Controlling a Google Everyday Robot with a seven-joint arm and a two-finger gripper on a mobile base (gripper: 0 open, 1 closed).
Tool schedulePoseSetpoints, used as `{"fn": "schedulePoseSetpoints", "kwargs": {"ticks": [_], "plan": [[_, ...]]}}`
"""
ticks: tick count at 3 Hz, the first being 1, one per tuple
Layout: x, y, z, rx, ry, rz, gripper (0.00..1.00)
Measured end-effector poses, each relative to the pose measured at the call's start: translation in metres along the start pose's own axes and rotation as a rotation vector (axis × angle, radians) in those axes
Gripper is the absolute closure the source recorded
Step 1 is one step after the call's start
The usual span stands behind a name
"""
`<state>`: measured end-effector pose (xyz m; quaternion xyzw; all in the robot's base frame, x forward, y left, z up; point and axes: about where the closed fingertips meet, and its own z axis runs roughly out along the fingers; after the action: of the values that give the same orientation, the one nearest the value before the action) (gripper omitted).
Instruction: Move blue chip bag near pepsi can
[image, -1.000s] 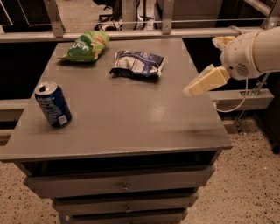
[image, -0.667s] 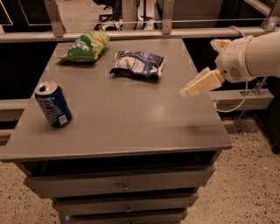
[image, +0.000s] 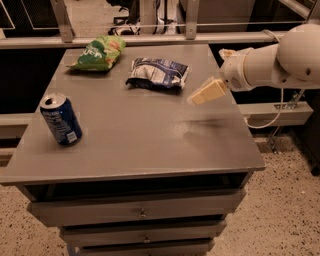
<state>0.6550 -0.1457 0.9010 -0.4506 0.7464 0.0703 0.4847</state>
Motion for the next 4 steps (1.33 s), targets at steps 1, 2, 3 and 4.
{"fn": "schedulePoseSetpoints", "kwargs": {"ticks": [1,2,3,4], "plan": [[-0.003,-0.004,0.025,-0.029,-0.009,0.017,0.00],[-0.014,-0.004,0.058,-0.080,-0.038,0.012,0.00],[-0.022,-0.006,0.078,-0.104,-0.062,0.003,0.00],[-0.025,-0.014,0.105,-0.128,-0.082,-0.021,0.00]]}}
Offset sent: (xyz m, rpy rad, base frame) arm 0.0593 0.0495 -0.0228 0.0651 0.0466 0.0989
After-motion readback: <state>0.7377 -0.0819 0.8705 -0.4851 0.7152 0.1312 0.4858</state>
